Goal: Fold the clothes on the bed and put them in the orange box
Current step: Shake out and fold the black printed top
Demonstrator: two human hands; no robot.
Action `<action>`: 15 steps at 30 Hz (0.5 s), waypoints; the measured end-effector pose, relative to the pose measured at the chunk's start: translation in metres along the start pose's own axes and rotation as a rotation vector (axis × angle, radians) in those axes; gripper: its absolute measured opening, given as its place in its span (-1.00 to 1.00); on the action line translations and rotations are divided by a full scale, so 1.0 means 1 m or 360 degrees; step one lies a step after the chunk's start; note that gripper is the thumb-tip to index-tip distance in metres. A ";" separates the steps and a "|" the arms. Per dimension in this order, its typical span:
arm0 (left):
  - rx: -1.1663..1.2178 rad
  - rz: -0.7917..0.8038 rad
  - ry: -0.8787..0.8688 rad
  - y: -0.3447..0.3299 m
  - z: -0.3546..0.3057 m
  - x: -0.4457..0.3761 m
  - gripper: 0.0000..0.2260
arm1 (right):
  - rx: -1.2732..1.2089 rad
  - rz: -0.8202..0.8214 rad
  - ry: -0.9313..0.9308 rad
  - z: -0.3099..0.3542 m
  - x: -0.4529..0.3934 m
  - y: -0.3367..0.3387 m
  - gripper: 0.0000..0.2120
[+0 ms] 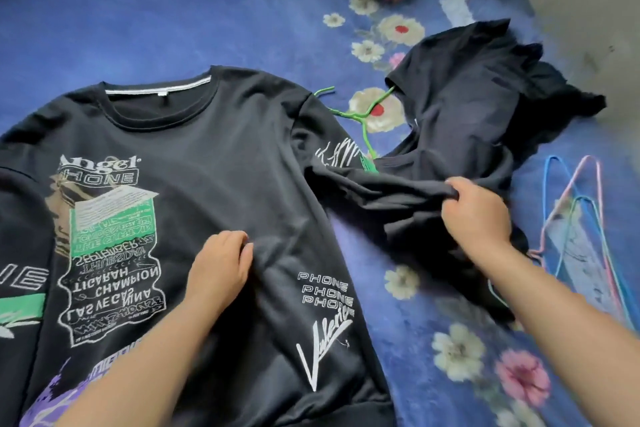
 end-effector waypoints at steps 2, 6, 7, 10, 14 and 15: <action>0.0065 -0.0018 0.0086 0.011 -0.017 -0.014 -0.79 | -0.0370 -0.0240 -0.0109 -0.009 -0.033 0.052 -0.59; 0.0083 -0.0052 0.0028 0.025 -0.067 -0.043 -0.65 | -0.0813 -0.0478 -0.0127 -0.017 -0.092 0.099 -0.51; 0.0042 -0.0030 -0.0007 0.022 -0.079 -0.048 -0.61 | -0.0840 -0.0483 -0.0123 -0.021 -0.102 0.100 -0.47; -0.0178 0.0079 -0.0164 0.004 -0.112 -0.070 -0.51 | -0.0832 -0.0362 -0.0275 -0.044 -0.128 0.083 -0.38; -0.0531 0.0558 -0.0173 -0.060 -0.114 -0.071 -0.42 | -0.1081 0.0065 -0.0729 -0.090 -0.124 0.016 -0.46; -0.0596 0.0641 -0.0181 -0.073 -0.110 -0.069 -0.40 | -0.1280 0.0136 -0.0849 -0.101 -0.119 -0.002 -0.48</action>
Point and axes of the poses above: each hand's wrist, its own x-axis away from the middle knuckle, its own y-axis out of the back of the hand, z = x × y, the point moved 10 cm from there along -x, towards the middle knuckle, and after that the axes turned 4 degrees about -x, right-handed, at the moved point
